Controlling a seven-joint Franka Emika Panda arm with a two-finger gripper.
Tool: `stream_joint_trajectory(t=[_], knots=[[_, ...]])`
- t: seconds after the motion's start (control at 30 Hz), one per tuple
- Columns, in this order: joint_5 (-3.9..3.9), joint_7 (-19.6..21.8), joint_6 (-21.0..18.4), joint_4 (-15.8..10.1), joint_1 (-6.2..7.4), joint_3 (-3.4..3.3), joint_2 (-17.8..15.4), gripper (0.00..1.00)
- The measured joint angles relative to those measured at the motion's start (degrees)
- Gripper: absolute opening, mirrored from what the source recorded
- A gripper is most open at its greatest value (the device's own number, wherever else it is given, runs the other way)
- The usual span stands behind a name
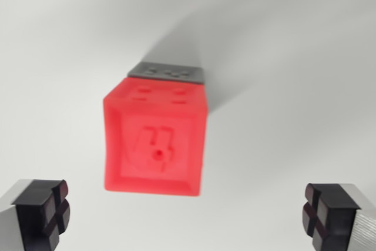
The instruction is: Destack cube
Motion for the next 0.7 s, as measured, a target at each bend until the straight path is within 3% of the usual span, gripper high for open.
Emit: stream_joint_trajectory(t=[0.27,0.7], knots=[[0.05,4.3,1.3,2.2,1.43,0.0,3.7,1.0],[0.06,4.6,6.1,2.4,1.4,-0.13,8.8,1.0]])
